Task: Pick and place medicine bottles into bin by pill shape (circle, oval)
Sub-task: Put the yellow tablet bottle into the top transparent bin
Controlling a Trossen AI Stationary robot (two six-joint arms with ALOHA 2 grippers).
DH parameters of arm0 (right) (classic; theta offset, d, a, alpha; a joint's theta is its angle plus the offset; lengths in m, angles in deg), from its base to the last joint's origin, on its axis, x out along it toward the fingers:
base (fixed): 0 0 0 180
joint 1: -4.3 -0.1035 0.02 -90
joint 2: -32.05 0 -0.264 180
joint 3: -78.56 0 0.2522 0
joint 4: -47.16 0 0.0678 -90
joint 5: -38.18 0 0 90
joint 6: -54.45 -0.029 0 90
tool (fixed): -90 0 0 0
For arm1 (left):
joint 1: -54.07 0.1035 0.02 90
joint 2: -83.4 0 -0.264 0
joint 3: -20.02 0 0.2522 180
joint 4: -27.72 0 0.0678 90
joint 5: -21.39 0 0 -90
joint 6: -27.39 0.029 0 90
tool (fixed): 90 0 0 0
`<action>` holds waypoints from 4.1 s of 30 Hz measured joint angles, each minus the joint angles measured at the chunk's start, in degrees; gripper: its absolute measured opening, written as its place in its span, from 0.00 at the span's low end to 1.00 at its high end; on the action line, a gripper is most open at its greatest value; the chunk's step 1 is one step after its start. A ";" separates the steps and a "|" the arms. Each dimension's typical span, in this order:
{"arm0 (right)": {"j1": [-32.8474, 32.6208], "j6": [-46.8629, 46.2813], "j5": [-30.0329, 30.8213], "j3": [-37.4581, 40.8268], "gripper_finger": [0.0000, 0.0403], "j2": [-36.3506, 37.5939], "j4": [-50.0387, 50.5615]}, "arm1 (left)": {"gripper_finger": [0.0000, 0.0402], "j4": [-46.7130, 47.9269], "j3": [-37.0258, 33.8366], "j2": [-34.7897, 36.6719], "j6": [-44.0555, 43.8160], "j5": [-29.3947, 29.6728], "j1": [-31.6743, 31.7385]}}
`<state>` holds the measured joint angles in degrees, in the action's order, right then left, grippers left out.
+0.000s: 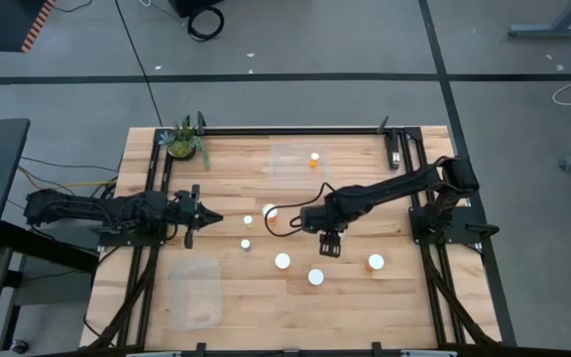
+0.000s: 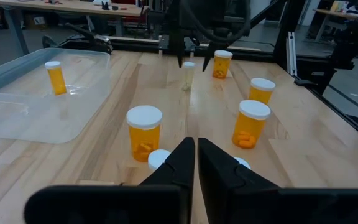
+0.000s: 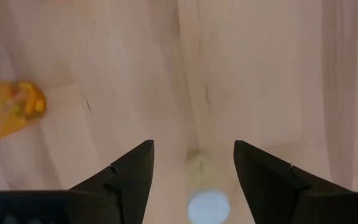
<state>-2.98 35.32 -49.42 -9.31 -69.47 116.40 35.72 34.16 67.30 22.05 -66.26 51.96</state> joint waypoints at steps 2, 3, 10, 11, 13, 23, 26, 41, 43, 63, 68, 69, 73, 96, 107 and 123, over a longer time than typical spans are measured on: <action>-0.74 -0.47 0.62 0.26 0.56 0.00 0.79 | 0.08 0.00 0.02 0.00 -0.02 -0.02 0.00; -0.94 -0.74 0.71 0.71 0.56 0.00 0.88 | 0.08 0.00 0.01 0.00 -0.01 -0.02 0.02; -1.05 -1.46 1.27 5.05 0.56 -0.04 0.77 | 0.09 0.00 0.00 0.00 0.00 -0.02 0.02; -0.92 -1.41 1.32 5.48 0.56 -0.04 0.72 | 0.08 0.02 0.02 -0.01 -0.01 -0.02 0.02; -0.73 -1.31 1.31 6.35 0.56 -0.04 0.64 | 0.07 0.00 0.01 0.00 -0.02 -0.02 0.01; -0.73 -0.16 -0.24 8.15 0.45 -0.04 -0.34 | 0.08 0.00 0.02 0.00 -0.02 -0.02 0.00; -0.47 1.24 -0.29 8.15 0.39 -0.04 -0.99 | 0.09 0.00 0.02 0.00 -0.02 -0.02 0.00; 5.20 7.60 -1.60 4.35 0.33 -0.07 1.23 | 0.07 0.00 0.00 0.00 0.00 -0.02 0.02; 6.63 9.27 -1.52 3.32 0.32 -0.07 1.11 | 0.07 0.02 0.00 0.00 0.00 0.00 0.02; 19.41 25.85 2.35 -10.97 0.32 -0.04 3.64 | 0.07 0.02 0.00 0.00 0.00 -0.02 0.02; 23.26 29.01 2.38 -13.63 0.32 -0.02 3.08 | 0.09 0.02 0.01 -0.01 -0.02 -0.02 0.02; 23.99 29.59 2.41 -13.66 0.32 -0.02 2.71 | 0.09 0.02 0.00 -0.02 0.00 -0.02 0.00; 26.40 31.33 2.42 -13.70 0.32 -0.04 0.57 | 0.09 0.02 0.00 0.00 0.00 -0.02 0.02; 30.89 39.40 2.01 -29.01 0.32 -7.95 -0.35 | 0.08 -0.04 0.02 -0.68 0.00 -0.03 0.01; 32.09 43.05 0.09 -38.71 0.32 -18.79 2.68 | 0.09 0.00 0.01 -0.76 0.00 -0.02 0.01; 33.85 43.92 -7.14 -39.04 0.32 -27.61 0.27 | 0.08 0.02 0.01 -0.76 -0.02 -0.02 0.00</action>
<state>30.87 79.23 -56.56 -48.35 -97.08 116.67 35.74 34.17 66.53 22.03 -66.29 51.96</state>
